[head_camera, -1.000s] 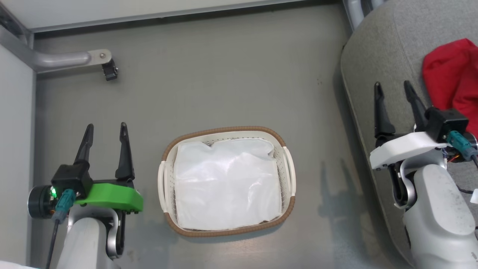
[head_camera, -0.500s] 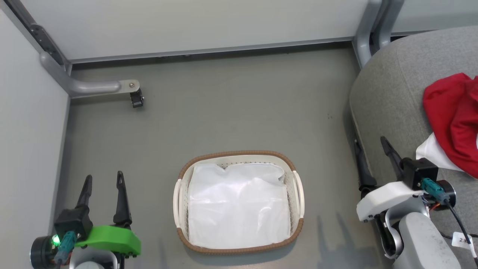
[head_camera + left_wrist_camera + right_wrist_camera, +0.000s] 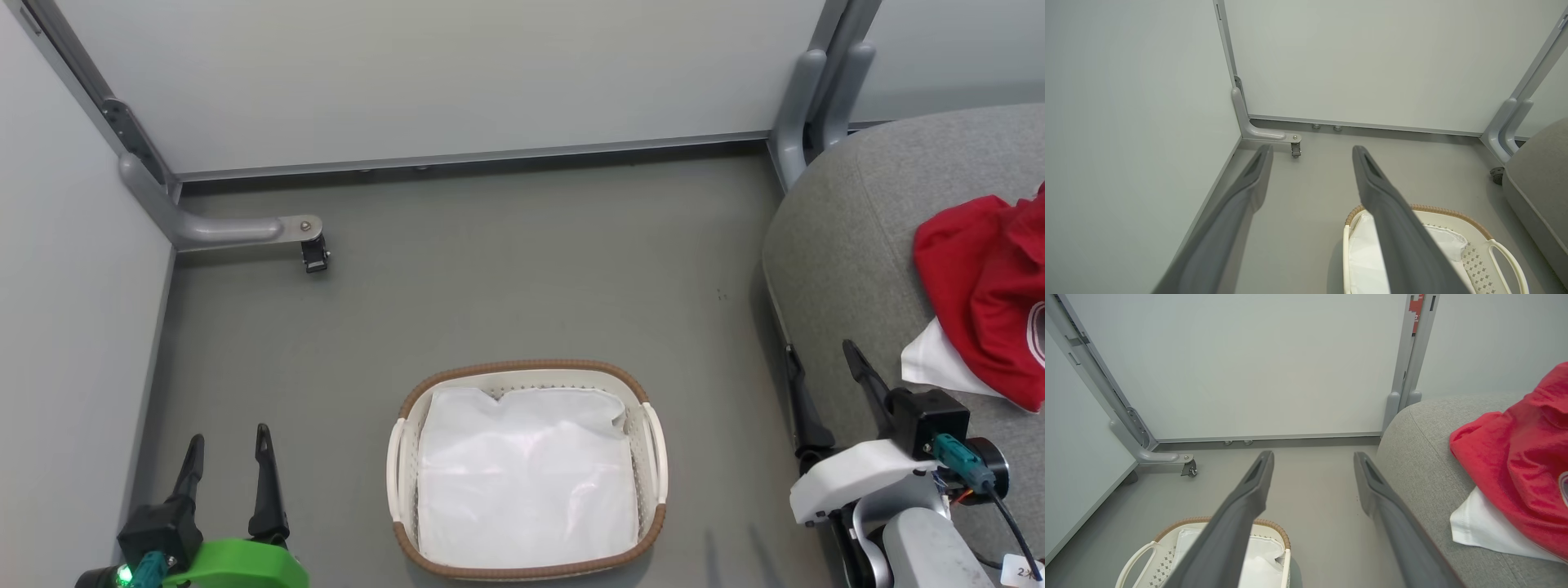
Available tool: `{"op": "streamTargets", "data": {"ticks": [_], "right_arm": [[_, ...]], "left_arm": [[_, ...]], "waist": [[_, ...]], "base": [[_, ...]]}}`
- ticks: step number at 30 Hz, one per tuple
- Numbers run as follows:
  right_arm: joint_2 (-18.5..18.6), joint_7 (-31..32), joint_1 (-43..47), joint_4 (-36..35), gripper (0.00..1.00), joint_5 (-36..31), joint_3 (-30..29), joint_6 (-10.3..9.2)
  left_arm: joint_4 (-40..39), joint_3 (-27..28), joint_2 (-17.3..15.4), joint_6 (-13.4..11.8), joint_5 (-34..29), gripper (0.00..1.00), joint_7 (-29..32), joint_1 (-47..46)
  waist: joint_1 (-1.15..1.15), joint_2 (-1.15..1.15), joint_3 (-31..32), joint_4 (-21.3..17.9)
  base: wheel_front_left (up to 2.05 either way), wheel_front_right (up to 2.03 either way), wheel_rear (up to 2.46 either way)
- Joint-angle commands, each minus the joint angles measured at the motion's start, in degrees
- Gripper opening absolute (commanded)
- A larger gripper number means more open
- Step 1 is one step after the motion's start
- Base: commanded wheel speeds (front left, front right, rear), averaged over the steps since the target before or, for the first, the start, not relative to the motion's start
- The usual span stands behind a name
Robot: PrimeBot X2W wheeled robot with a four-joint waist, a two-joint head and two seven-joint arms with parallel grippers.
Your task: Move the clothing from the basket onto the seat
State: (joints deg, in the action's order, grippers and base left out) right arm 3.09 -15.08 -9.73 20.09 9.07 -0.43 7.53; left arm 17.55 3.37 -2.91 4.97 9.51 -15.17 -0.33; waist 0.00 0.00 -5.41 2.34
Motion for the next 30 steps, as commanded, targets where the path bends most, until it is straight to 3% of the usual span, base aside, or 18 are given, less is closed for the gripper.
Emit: {"op": "streamTargets", "data": {"ticks": [1,5,6,11,30], "right_arm": [[0.2,-0.1,1.1,-0.2,1.00,0.3,0.0,-0.08],[0.1,-0.1,0.9,0.2,1.00,0.2,0.3,-0.08],[0.0,0.0,0.2,0.2,0.00,0.0,0.3,0.00],[-0.6,0.5,1.0,2.0,0.00,0.9,0.3,0.00],[-0.5,5.6,1.6,-0.2,0.00,21.1,-1.3,-0.01]], "left_arm": [[0.0,-0.1,-0.1,-0.2,0.2,1.00,0.0,0.9],[0.3,-0.3,-0.1,0.3,1.0,1.00,0.1,1.1],[0.2,-0.2,0.0,0.3,1.3,0.00,0.0,0.2],[2.4,0.0,0.4,0.3,2.2,0.00,0.4,-0.1],[0.8,0.8,0.3,0.9,21.9,0.00,5.6,-1.6]], "waist": [[0.00,0.00,0.1,0.0],[0.00,0.00,0.1,-0.1],[0.00,0.00,0.1,-0.1],[0.00,0.00,0.1,-0.1],[0.00,0.00,0.9,-0.5]], "base": [[0.00,0.00,0.00],[0.00,0.00,0.00],[0.00,0.00,0.00],[0.00,0.00,0.00],[0.00,0.00,0.00]]}}
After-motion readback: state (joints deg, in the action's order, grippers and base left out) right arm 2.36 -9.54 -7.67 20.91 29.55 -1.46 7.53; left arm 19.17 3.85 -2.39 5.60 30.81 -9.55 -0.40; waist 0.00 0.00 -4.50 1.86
